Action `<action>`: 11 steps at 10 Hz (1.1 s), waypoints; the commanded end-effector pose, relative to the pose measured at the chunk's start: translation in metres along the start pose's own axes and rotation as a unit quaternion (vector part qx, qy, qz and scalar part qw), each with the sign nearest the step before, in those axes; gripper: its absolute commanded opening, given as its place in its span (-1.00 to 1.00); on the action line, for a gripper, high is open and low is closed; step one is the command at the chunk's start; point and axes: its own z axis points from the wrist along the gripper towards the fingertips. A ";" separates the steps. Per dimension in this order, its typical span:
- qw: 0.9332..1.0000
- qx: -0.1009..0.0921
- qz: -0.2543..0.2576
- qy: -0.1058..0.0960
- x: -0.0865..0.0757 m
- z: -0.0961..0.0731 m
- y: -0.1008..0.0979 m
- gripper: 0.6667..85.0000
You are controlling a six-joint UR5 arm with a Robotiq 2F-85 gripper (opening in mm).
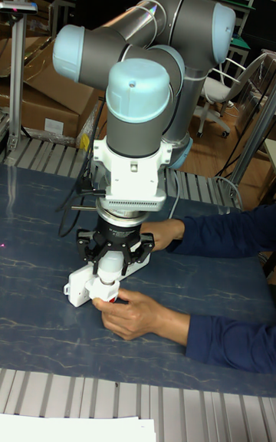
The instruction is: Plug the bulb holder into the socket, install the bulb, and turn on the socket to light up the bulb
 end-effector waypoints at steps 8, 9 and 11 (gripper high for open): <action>0.999 0.007 -0.037 -0.010 -0.014 -0.006 0.006 0.11; 0.999 0.014 -0.043 -0.012 -0.017 -0.007 0.006 0.19; 0.999 0.011 -0.045 -0.018 -0.020 -0.007 0.008 0.29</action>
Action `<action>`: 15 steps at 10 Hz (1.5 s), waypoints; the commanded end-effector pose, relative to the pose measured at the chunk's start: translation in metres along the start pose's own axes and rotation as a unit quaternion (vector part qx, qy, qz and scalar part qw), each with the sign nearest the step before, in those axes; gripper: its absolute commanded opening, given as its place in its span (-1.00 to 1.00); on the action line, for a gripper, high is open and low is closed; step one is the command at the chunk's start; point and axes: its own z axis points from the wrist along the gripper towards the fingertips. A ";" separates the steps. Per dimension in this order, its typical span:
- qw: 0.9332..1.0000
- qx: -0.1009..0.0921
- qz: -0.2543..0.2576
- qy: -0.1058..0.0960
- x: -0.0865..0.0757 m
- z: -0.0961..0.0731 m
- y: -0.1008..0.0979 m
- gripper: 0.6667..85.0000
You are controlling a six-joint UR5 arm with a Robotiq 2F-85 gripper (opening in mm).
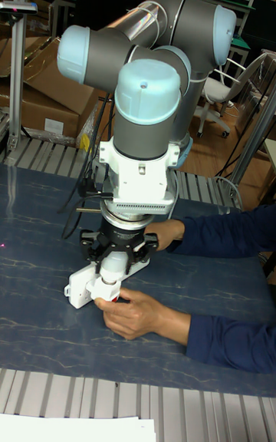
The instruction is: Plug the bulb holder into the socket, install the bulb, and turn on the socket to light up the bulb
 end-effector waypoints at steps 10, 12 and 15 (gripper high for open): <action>0.980 0.079 -0.183 -0.027 -0.015 -0.017 -0.029 0.49; 0.983 0.063 -0.171 -0.030 -0.014 -0.016 -0.016 0.49; 0.980 0.046 -0.190 -0.033 -0.014 -0.015 -0.007 0.50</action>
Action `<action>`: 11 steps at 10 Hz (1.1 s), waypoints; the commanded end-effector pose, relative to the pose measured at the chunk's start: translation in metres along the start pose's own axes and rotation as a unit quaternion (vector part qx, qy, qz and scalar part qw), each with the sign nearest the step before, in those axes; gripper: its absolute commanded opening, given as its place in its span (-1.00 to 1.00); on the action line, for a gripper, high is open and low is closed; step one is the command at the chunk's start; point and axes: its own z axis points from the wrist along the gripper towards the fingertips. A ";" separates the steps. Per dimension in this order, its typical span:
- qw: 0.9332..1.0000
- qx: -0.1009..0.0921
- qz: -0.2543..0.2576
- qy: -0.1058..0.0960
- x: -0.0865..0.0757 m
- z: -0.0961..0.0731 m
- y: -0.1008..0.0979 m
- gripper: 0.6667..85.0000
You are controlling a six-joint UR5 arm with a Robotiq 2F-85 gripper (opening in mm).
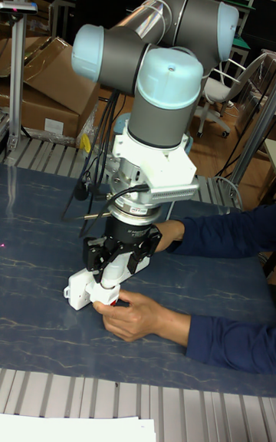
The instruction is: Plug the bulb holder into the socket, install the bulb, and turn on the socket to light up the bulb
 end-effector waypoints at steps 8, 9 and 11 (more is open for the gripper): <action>0.978 -0.003 -0.206 -0.040 -0.011 0.002 0.004 0.56; 0.973 0.000 -0.227 -0.041 -0.011 0.002 0.003 0.56; 0.961 0.010 -0.275 -0.042 -0.010 0.004 -0.001 0.56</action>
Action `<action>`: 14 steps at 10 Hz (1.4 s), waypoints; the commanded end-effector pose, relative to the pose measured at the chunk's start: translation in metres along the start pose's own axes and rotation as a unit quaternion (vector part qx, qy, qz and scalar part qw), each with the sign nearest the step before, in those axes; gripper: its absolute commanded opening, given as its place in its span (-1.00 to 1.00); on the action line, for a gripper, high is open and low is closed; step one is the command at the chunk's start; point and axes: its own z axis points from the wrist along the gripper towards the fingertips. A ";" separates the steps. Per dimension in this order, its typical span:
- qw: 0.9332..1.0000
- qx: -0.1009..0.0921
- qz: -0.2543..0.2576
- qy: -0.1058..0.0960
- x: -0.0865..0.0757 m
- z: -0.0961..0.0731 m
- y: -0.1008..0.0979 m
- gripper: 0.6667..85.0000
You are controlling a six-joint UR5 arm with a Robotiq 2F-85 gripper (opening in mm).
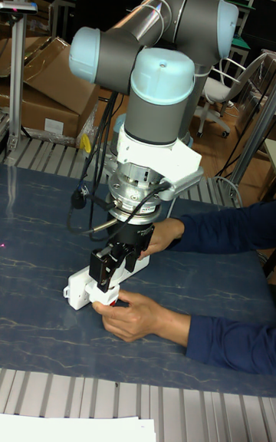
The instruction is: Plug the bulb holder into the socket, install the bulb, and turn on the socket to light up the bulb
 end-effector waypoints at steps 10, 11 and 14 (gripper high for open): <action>0.992 0.012 -0.123 -0.015 0.010 0.002 0.001 0.48; 0.992 0.013 -0.127 -0.015 0.010 0.003 0.003 0.46; 0.991 0.013 -0.132 -0.018 0.011 0.006 0.006 0.40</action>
